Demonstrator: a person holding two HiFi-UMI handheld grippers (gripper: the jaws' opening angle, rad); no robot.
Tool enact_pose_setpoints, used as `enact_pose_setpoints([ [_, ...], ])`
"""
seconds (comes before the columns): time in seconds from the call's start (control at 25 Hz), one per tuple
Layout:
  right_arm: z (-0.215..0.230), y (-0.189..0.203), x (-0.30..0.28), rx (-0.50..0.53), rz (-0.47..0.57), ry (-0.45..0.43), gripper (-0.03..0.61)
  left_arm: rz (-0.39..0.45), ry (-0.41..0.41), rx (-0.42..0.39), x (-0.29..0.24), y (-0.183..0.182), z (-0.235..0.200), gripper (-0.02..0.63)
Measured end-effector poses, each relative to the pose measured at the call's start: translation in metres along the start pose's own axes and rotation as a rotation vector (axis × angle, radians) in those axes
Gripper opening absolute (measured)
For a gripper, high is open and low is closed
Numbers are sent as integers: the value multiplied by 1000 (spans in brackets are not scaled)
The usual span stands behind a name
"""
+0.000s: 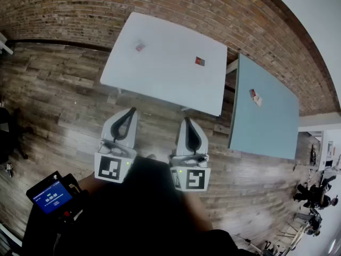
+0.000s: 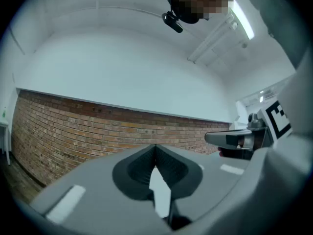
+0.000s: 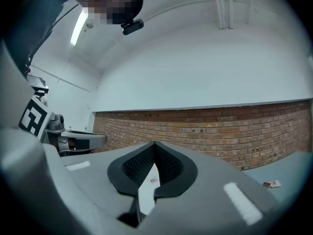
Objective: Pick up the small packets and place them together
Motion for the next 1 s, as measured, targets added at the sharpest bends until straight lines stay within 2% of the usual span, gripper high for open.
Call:
enact_pose_setpoints([
  [0.48, -3, 3, 1, -23, 11, 11, 2, 22, 29, 12, 3, 0, 4, 0],
  [0.84, 3, -1, -13, -21, 4, 9, 2, 22, 10, 7, -7, -3, 2, 0],
  [1.0, -13, 2, -17, -37, 0, 5, 2, -1, -7, 25, 0, 3, -11, 0],
])
Point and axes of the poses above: the fingertips, and each gripper's own axes: x backward along the fingers, z to its right, y out of its underside, the point moved 10 cm from there along x, backward along the fingers, and after that the axes turned 3 degrees about -z, right-handed, at the moved point
